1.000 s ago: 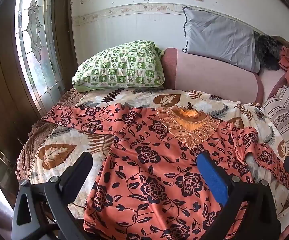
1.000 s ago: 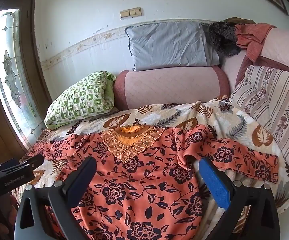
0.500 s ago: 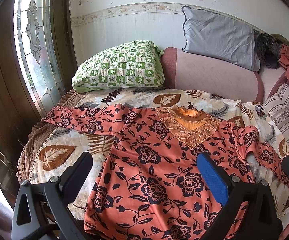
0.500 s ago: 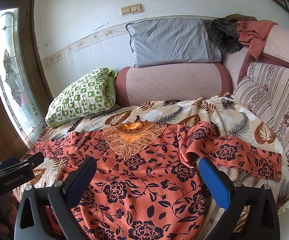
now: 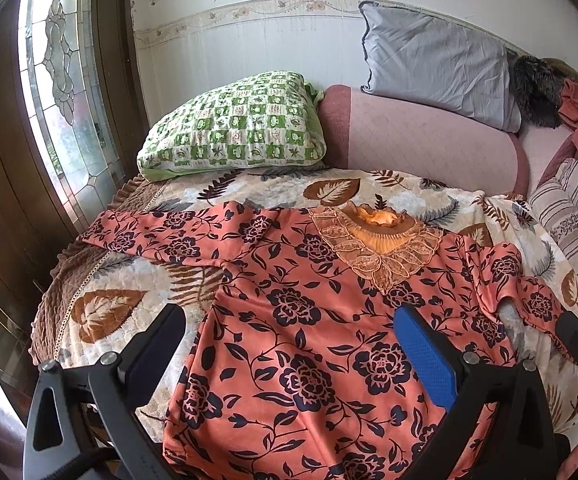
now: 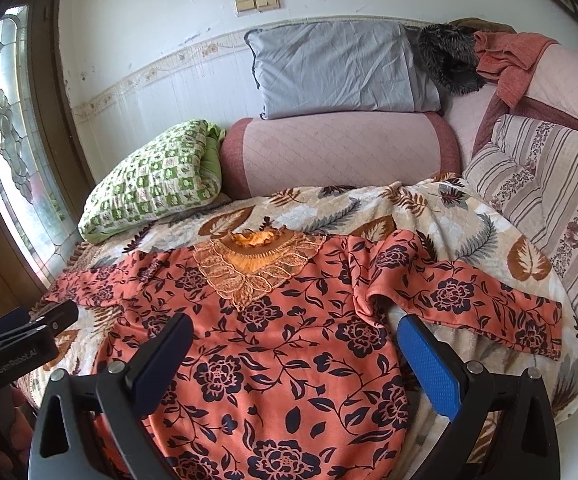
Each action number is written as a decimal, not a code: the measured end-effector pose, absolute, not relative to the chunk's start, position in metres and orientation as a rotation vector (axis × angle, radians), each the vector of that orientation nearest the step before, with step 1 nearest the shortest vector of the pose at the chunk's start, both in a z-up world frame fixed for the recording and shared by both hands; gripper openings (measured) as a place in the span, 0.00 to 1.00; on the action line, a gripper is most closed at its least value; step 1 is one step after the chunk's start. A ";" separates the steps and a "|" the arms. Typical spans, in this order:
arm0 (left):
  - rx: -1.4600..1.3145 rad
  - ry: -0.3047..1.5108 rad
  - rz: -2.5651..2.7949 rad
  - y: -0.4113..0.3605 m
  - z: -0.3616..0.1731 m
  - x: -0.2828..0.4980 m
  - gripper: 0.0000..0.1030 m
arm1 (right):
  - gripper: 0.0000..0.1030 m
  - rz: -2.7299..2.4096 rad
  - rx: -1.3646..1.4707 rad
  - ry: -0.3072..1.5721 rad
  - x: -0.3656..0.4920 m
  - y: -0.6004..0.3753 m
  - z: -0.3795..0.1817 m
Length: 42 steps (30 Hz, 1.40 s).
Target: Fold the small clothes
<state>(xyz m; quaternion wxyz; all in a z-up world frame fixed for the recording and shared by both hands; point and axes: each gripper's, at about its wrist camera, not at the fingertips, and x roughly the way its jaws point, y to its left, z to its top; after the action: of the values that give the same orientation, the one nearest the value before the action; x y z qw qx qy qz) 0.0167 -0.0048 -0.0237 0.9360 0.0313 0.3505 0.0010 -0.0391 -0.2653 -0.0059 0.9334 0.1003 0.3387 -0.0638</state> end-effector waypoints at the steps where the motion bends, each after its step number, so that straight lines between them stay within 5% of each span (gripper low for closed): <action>1: 0.088 0.715 0.010 -0.006 -0.024 0.018 1.00 | 1.00 -0.137 0.198 0.692 -0.039 -0.266 -0.008; 21: 0.045 0.775 -0.157 -0.080 -0.079 0.130 1.00 | 1.00 -0.293 0.298 0.809 0.009 -0.339 -0.062; 28: 0.104 0.798 -0.138 -0.089 -0.143 0.166 1.00 | 1.00 -0.381 0.765 0.855 -0.003 -0.463 -0.129; 34: 0.075 0.785 -0.179 -0.073 -0.149 0.174 1.00 | 1.00 -0.427 1.367 0.620 -0.074 -0.565 -0.196; 42: -0.011 0.832 -0.155 -0.056 -0.159 0.189 1.00 | 0.92 -0.393 1.647 0.510 -0.080 -0.600 -0.249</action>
<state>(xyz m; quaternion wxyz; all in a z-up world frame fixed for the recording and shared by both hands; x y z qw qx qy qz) 0.1893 -0.0556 -0.1591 0.9118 -0.0055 0.4036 -0.0751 -0.0803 -0.6001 -0.2494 0.6338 0.7203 0.2232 -0.1721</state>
